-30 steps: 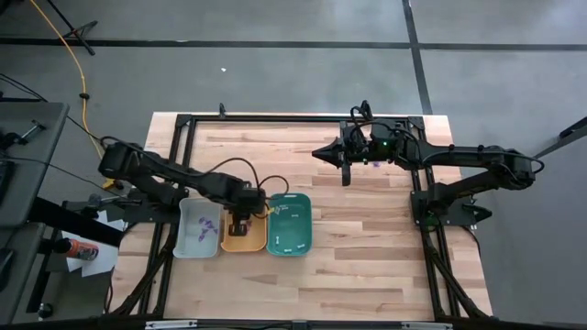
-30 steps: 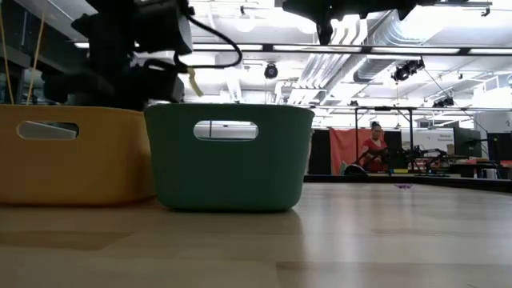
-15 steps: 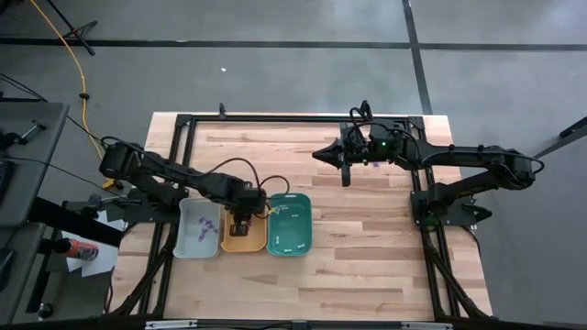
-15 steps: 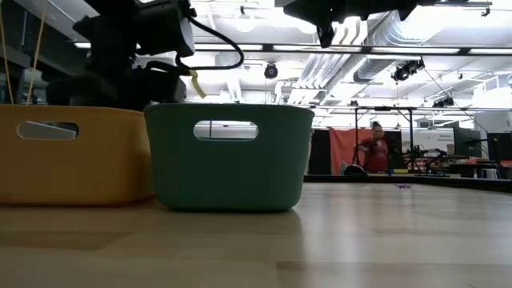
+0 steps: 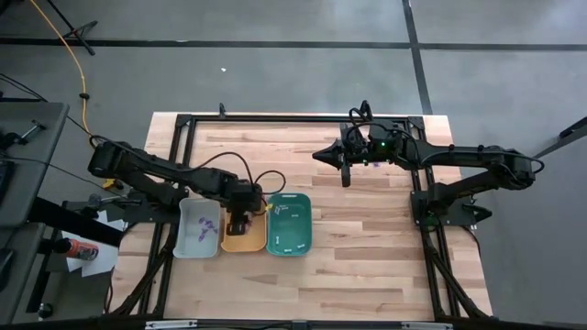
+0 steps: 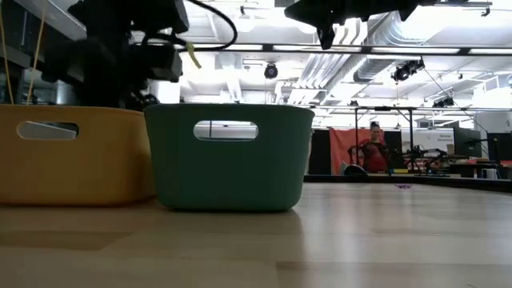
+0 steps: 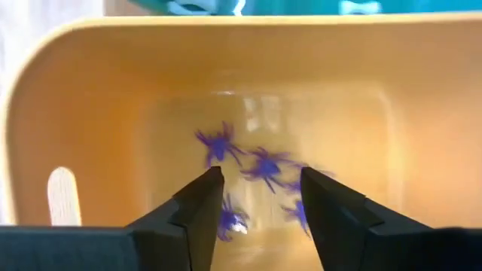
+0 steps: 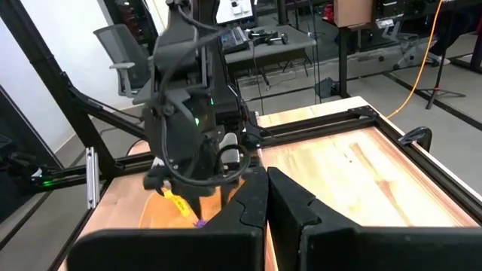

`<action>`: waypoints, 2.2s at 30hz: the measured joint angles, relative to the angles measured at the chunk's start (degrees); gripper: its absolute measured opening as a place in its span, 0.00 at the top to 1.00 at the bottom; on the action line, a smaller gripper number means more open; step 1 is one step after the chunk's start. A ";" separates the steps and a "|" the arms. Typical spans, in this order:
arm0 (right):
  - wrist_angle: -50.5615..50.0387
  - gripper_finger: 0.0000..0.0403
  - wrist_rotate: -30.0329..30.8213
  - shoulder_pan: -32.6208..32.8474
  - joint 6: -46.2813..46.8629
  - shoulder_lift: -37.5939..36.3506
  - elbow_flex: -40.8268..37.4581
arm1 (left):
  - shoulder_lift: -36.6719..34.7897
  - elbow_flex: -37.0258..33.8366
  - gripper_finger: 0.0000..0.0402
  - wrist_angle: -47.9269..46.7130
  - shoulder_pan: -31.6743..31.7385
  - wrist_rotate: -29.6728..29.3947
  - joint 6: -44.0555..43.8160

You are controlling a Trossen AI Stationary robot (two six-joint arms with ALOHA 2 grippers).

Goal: Sort Halloween decoration
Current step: Put the purple spider toy into the yellow bin

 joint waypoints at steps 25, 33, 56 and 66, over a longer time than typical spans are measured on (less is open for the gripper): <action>0.46 1.00 -0.02 0.02 0.00 0.00 0.00 | -27.55 5.47 0.92 29.72 18.02 -1.82 2.68; 2.26 1.00 -0.02 0.02 0.00 0.00 0.00 | -27.11 -6.68 0.99 54.27 15.53 -1.71 -6.32; 2.62 1.00 -0.02 0.02 4.75 0.00 0.00 | -27.09 -8.54 1.00 58.62 15.30 -1.86 -6.83; -5.53 1.00 9.70 -3.57 14.74 0.66 3.25 | -27.09 -8.55 1.00 58.56 15.30 -2.71 -6.87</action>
